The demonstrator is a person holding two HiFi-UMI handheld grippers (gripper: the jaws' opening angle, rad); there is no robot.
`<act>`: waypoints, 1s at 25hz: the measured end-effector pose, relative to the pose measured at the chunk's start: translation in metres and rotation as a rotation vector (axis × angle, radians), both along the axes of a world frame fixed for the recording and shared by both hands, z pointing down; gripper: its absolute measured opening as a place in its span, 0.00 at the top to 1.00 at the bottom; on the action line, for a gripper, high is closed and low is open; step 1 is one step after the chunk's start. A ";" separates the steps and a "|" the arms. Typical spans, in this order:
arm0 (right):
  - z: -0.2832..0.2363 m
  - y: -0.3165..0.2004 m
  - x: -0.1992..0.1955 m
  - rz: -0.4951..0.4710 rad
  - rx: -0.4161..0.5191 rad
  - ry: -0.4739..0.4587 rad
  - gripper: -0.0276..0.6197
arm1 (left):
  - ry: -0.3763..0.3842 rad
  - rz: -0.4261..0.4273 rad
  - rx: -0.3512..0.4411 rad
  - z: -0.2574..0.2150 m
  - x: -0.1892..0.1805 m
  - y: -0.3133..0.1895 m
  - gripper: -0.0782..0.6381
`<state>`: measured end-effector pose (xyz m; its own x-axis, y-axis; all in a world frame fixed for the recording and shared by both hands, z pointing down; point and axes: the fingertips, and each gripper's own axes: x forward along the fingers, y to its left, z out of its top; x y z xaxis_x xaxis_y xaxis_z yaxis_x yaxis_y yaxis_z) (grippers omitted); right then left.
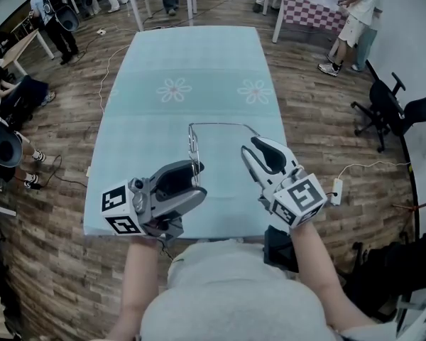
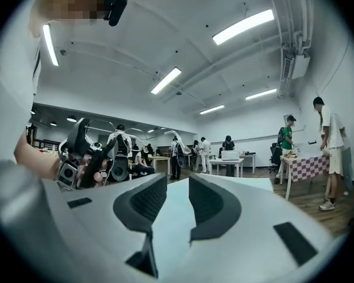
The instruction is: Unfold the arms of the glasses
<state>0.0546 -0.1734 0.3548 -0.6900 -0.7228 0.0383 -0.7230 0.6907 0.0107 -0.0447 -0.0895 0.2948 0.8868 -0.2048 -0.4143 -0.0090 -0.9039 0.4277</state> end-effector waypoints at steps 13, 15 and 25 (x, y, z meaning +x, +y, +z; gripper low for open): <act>0.002 -0.010 -0.039 -0.135 0.032 -0.107 0.83 | 0.021 0.026 -0.016 -0.004 -0.003 0.000 0.56; -0.005 -0.009 -0.045 -0.150 0.064 -0.122 0.86 | 0.021 0.027 -0.016 -0.004 -0.003 0.001 0.56; -0.014 -0.006 -0.072 -0.250 0.094 -0.115 0.88 | 0.039 0.049 -0.025 -0.007 -0.001 0.006 0.56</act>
